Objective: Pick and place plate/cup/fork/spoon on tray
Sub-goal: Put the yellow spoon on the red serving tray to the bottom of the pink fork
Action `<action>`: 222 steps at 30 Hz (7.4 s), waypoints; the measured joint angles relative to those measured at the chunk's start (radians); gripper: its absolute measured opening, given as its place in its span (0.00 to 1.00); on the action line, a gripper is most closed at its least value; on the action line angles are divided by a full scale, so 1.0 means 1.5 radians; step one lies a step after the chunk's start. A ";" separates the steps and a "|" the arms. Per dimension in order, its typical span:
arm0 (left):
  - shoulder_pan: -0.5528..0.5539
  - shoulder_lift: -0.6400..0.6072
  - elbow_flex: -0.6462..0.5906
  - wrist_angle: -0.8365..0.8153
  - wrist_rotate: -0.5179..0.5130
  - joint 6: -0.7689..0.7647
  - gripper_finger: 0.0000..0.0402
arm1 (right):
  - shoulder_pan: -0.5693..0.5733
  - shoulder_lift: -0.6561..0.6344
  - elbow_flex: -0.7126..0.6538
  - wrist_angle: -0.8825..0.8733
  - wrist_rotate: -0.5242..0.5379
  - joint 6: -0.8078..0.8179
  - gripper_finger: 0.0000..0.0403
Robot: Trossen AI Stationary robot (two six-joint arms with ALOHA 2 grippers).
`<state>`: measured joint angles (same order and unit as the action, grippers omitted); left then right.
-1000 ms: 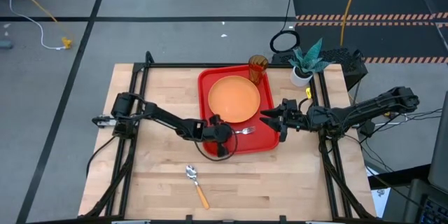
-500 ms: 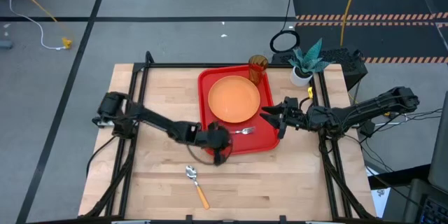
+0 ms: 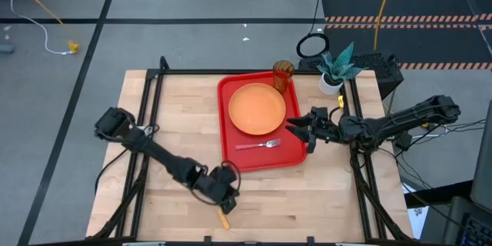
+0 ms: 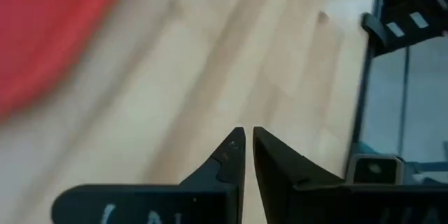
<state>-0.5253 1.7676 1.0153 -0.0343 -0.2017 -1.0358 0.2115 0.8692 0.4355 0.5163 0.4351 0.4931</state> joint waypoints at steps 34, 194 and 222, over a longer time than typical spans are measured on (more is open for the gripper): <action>-0.171 0.011 -0.001 -0.204 -0.134 -0.387 0.08 | 0.026 0.000 0.000 -0.014 -0.067 -0.005 0.39; -0.102 0.053 0.041 -0.300 -0.134 -0.178 0.44 | 0.026 0.000 0.000 -0.036 -0.171 -0.001 0.39; -0.109 0.116 0.041 -0.220 -0.198 -0.116 0.16 | 0.026 0.001 0.000 -0.055 -0.169 -0.020 0.39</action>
<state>-0.6885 1.9416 1.0772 -0.3646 -0.4985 -1.2103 0.2508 0.8700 0.4358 0.4345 0.1814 0.4627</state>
